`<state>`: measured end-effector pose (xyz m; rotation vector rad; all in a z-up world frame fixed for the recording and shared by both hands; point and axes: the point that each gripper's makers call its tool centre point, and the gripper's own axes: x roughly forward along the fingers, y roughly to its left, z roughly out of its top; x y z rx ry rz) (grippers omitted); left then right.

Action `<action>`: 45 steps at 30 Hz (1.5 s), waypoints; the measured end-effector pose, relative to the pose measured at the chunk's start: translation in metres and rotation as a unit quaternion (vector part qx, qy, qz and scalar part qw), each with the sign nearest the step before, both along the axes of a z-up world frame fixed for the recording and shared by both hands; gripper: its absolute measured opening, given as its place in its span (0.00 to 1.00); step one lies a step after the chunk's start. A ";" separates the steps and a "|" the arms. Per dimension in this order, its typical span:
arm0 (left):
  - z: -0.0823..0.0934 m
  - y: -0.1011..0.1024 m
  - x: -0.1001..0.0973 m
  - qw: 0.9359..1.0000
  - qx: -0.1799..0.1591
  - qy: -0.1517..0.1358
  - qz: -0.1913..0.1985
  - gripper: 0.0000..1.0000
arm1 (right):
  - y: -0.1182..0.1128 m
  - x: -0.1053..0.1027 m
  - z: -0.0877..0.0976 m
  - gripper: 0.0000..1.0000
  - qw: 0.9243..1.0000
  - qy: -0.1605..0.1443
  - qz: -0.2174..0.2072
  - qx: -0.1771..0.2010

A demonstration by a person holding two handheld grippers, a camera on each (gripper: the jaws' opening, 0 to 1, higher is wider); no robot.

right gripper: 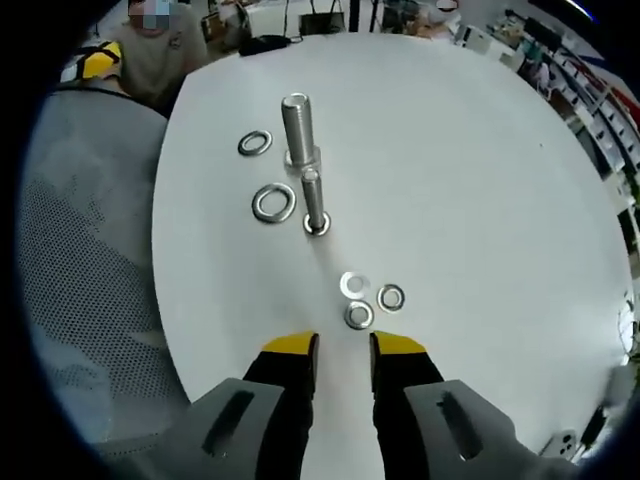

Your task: Place the washer onto the threaded stud by aligning its center hole with the stud, sliding it down to the base, and recovering from edge contact or off-axis alignment until the washer reaches the visible bottom stop.

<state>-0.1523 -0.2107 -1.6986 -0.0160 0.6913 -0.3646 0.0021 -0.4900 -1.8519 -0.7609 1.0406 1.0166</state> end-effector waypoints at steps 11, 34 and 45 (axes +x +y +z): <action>-0.001 0.001 0.001 1.000 0.001 0.001 0.003 0.02 | 0.009 0.010 -0.001 0.19 1.000 0.011 -0.010 0.010; 0.000 0.001 0.001 1.000 0.000 0.001 0.004 0.02 | 0.010 0.008 -0.001 0.14 1.000 -0.007 -0.004 0.003; 0.000 0.001 0.001 1.000 0.000 0.001 0.006 0.02 | 0.013 0.003 -0.002 0.14 1.000 0.006 0.001 -0.024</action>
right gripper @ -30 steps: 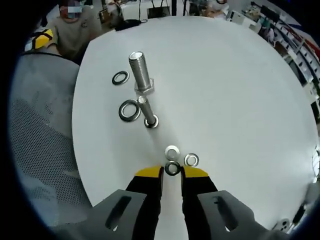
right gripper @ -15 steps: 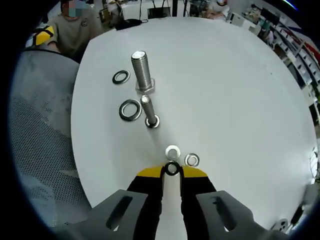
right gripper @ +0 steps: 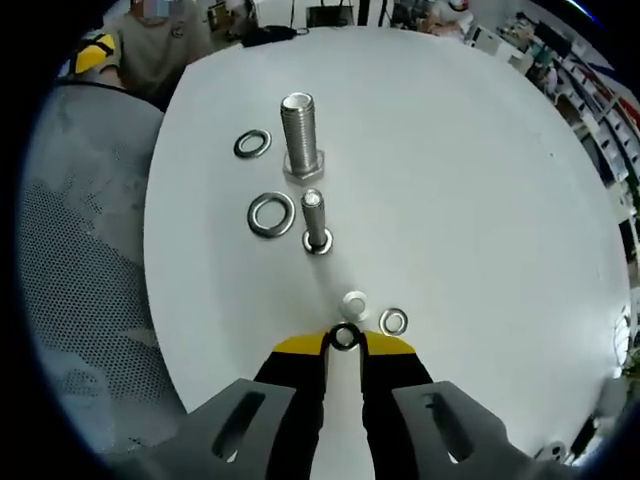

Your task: Place the washer onto the threaded stud by aligning its center hole with the stud, sliding it down to the base, and recovering from edge contact or off-axis alignment until the washer reaches the visible bottom stop.

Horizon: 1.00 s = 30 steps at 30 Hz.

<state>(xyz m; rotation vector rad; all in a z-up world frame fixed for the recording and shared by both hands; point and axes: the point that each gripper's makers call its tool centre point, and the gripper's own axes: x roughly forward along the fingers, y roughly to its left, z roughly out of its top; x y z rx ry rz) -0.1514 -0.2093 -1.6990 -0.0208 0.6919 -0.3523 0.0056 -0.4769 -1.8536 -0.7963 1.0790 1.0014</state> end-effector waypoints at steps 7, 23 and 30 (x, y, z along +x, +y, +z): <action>0.000 0.001 0.000 1.000 0.001 0.001 0.002 0.02 | 0.001 0.001 -0.001 0.14 0.999 0.013 0.022 -0.035; 0.000 0.000 0.000 1.000 0.001 0.001 0.002 0.01 | 0.000 0.001 -0.002 0.14 0.997 0.025 0.029 -0.067; 0.000 0.000 0.000 1.000 0.002 0.001 0.001 0.01 | 0.000 0.000 -0.002 0.14 0.997 0.019 0.028 -0.067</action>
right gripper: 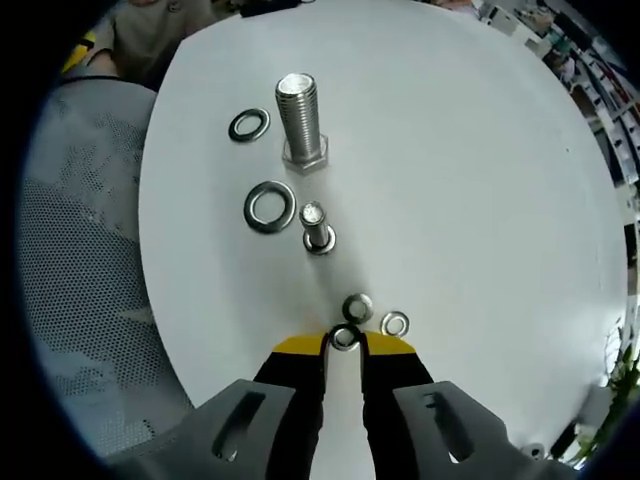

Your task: Place the washer onto the threaded stud by aligning its center hole with the stud, sliding it down to the base, and recovering from edge contact or off-axis alignment until the washer reaches the visible bottom stop.

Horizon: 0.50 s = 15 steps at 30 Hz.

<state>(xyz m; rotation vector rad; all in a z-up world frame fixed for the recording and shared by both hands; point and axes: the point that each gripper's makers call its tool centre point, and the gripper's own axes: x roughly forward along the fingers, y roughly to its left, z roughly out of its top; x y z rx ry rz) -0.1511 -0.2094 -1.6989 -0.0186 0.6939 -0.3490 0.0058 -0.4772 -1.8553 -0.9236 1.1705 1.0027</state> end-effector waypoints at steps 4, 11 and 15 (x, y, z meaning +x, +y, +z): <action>0.000 0.000 0.000 1.000 0.000 0.000 0.000 0.01 | 0.000 0.000 0.000 0.14 1.000 -0.003 -0.001 0.002; -0.001 0.000 0.000 1.000 0.002 0.002 -0.002 0.01 | 0.002 -0.002 0.000 0.15 1.000 -0.018 0.008 -0.007; -0.001 0.000 -0.001 1.000 0.001 0.003 0.000 0.01 | 0.003 -0.002 0.001 0.15 0.999 -0.034 0.036 -0.018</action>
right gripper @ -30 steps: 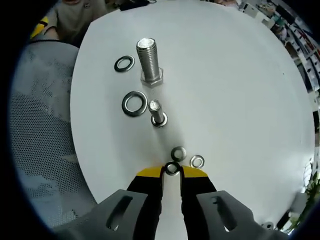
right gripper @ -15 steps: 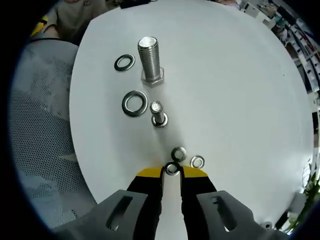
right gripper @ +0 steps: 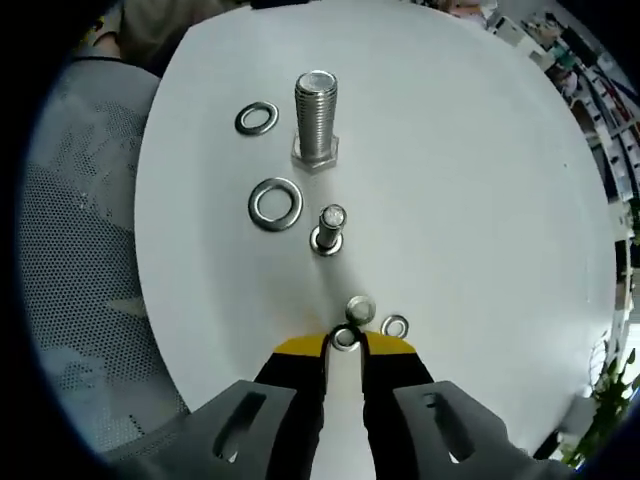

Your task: Place the washer onto the threaded stud by aligning its center hole with the stud, sliding it down to the base, and recovering from edge contact or off-axis alignment until the washer reaches the visible bottom stop.

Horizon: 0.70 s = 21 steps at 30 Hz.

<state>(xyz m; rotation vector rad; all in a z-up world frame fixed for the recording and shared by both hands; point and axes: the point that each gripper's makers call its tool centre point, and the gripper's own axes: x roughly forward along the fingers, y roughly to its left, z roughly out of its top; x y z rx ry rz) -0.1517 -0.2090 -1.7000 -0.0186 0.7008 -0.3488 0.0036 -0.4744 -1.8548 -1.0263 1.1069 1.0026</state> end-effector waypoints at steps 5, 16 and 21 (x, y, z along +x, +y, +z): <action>0.000 0.001 0.000 1.000 -0.001 -0.001 0.003 0.01 | 0.004 0.005 0.002 0.14 0.999 -0.024 -0.010 0.041; 0.000 0.000 -0.001 1.000 -0.001 0.000 -0.001 0.01 | 0.002 -0.007 0.025 0.14 0.998 -0.035 0.008 0.059; -0.001 -0.002 -0.003 1.000 0.002 0.004 -0.007 0.01 | 0.013 -0.007 0.046 0.14 0.995 -0.048 0.016 0.085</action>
